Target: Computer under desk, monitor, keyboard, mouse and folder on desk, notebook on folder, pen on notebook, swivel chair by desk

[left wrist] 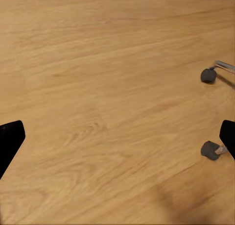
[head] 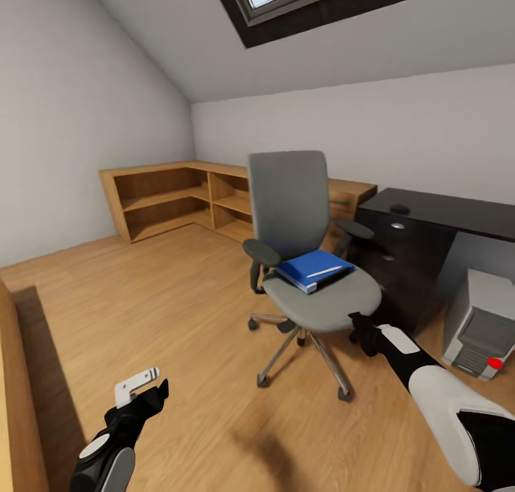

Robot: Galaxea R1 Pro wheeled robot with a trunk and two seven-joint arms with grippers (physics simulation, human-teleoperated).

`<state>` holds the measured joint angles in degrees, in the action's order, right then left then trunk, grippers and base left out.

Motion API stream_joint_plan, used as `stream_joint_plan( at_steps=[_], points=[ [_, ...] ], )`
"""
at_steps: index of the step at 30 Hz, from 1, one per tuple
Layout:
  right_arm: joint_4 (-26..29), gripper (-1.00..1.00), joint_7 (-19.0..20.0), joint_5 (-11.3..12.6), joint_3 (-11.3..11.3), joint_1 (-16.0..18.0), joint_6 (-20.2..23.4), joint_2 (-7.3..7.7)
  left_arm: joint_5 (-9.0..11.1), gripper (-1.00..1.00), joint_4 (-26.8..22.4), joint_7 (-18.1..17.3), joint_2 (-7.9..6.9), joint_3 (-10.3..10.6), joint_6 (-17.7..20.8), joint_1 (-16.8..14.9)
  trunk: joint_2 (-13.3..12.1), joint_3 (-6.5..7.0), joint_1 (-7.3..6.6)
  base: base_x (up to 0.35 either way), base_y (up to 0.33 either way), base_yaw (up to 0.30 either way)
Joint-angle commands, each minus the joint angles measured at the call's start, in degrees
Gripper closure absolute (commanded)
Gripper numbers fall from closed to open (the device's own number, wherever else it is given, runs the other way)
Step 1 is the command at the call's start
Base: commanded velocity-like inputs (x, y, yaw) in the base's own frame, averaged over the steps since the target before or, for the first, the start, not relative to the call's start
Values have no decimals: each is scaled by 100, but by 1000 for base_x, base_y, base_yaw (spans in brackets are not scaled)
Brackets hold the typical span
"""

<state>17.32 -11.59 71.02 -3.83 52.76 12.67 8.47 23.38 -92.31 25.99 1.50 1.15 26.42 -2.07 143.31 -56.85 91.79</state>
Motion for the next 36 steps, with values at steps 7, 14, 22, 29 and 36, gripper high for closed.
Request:
stream_joint_plan(
  at_steps=[7,14,22,29,36],
  points=[
    [8,-100,-27,34,-21,-4,34,-4,56,-100,-7,51,0,8,12,-4,1,-6,4,320,0,3],
    [10,-100,-27,34,-21,-3,34,5,56,-100,1,55,3,11,12,-4,1,-6,4,300,0,0],
    [17,-100,-27,33,-18,-4,32,5,53,-100,4,55,-3,111,9,-4,1,-6,4,300,0,0],
    [17,-100,-27,26,-13,-7,7,5,53,-100,10,55,-4,113,12,-4,1,-4,4,274,0,35],
    [25,-100,-20,21,-12,-3,-1,-3,53,-100,11,54,-1,113,6,-4,1,18,4,146,0,201]
  ],
)
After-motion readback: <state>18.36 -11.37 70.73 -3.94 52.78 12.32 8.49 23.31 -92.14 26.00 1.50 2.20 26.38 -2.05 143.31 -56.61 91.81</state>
